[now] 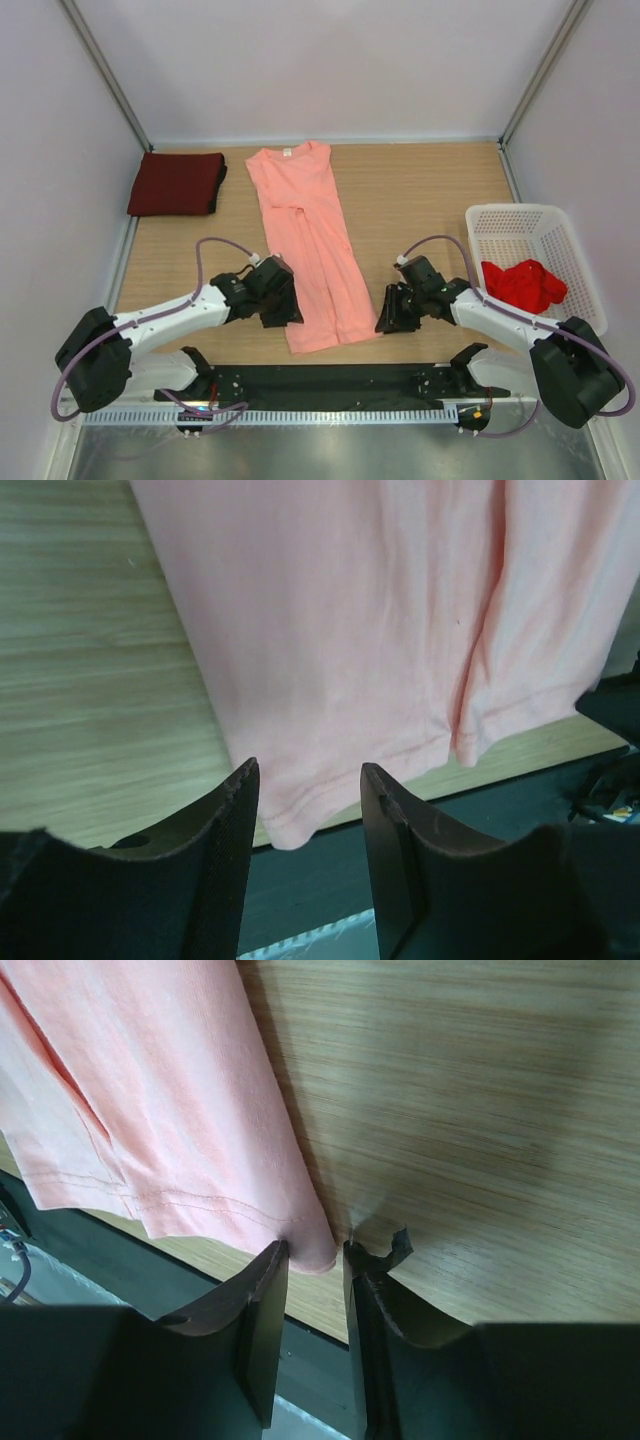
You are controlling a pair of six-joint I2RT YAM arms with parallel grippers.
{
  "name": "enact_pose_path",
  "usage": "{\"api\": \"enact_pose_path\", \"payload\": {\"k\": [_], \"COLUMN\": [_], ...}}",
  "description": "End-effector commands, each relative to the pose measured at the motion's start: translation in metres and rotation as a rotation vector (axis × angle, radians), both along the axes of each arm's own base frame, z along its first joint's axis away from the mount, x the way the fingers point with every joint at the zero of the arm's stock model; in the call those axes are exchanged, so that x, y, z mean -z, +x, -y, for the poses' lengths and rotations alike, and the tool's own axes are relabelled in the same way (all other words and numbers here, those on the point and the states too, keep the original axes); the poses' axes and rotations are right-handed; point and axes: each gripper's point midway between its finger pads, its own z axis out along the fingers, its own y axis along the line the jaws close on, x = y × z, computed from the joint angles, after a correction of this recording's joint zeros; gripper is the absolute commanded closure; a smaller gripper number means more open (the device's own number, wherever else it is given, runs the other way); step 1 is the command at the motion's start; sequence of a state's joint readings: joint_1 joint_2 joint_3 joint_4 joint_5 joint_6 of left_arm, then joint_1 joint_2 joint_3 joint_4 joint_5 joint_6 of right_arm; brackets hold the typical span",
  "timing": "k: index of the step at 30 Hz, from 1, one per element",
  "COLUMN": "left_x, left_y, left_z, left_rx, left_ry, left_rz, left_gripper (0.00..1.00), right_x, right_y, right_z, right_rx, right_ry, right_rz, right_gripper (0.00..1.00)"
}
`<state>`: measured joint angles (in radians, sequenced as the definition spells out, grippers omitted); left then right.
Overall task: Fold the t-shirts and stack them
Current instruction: Fold the tshirt
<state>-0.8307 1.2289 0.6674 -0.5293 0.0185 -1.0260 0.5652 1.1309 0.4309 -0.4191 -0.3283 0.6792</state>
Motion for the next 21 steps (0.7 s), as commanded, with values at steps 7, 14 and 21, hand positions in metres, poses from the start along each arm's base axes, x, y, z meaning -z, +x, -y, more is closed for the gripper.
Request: {"api": "enact_pose_path", "payload": {"k": [7,14,21], "left_x": [-0.005,0.014,0.011], "left_y": [-0.034,-0.062,-0.057], "left_z": [0.003,0.007,0.0], "left_rx": [-0.062,-0.078,-0.169], "left_ry": [0.005,0.038,-0.021], "left_rz": [0.028,-0.015,0.035], "left_gripper": [0.53,0.55,0.65], "right_x": [-0.001,0.002,0.003], "right_y": [-0.001,-0.002,-0.005], "right_z": [-0.002,-0.001,0.001], "right_rx": [0.033,0.043,0.047], "right_ry": [0.021,0.018,0.026], "right_rz": [-0.012,-0.016,-0.011], "right_gripper": [0.83,0.99,0.99]}}
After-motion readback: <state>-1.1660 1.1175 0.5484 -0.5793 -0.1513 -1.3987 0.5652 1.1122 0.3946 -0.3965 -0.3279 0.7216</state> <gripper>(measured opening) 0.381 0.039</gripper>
